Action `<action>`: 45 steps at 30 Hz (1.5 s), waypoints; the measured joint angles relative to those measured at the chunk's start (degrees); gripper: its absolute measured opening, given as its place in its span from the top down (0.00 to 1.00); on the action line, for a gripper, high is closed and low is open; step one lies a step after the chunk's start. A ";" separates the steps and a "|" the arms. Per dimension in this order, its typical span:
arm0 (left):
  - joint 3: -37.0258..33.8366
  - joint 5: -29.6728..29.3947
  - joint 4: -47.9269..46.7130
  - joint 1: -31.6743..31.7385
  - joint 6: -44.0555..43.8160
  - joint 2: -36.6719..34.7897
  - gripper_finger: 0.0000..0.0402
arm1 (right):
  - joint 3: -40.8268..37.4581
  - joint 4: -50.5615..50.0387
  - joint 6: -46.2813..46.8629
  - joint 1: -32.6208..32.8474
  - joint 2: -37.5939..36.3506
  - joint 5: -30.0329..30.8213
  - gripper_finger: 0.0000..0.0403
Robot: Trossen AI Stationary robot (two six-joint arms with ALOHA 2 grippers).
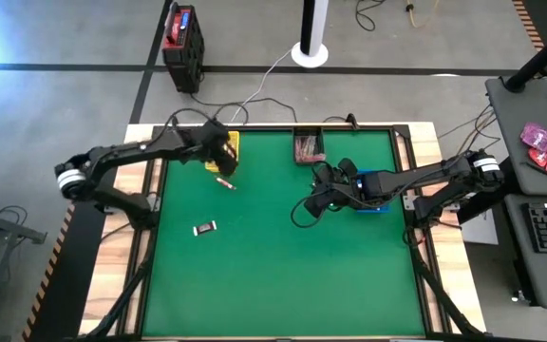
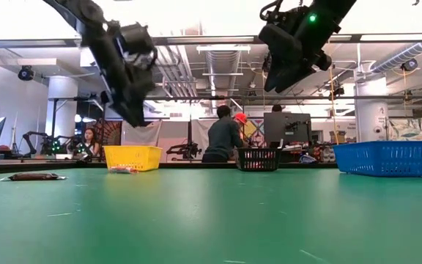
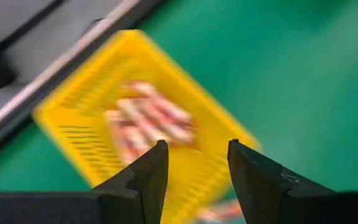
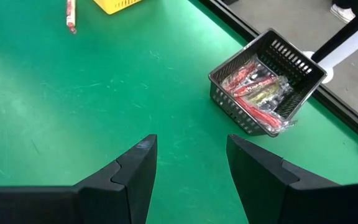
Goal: Sort candy by brand, put in halloween buckets
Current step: Put the brown chocolate into the blue basket
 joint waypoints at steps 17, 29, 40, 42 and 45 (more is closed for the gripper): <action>-3.85 -5.27 -16.15 -51.46 -12.42 -12.54 0.67 | -0.91 1.47 -0.19 0.25 0.00 0.00 0.54; -17.16 -6.76 -10.47 -51.58 -25.58 -8.58 0.67 | -3.70 4.40 -0.21 0.41 0.00 -3.10 0.54; -23.49 -6.60 -5.97 -51.58 -27.71 -7.74 0.53 | -3.72 6.79 -1.88 0.62 0.00 -3.86 0.54; -24.70 -6.13 -3.52 -51.58 -27.48 -7.98 0.52 | -3.72 7.34 -2.39 0.62 0.00 -4.31 0.54; -26.58 -4.74 0.25 -51.58 -26.13 -8.18 0.51 | -3.72 7.40 -2.59 0.62 0.00 -4.55 0.54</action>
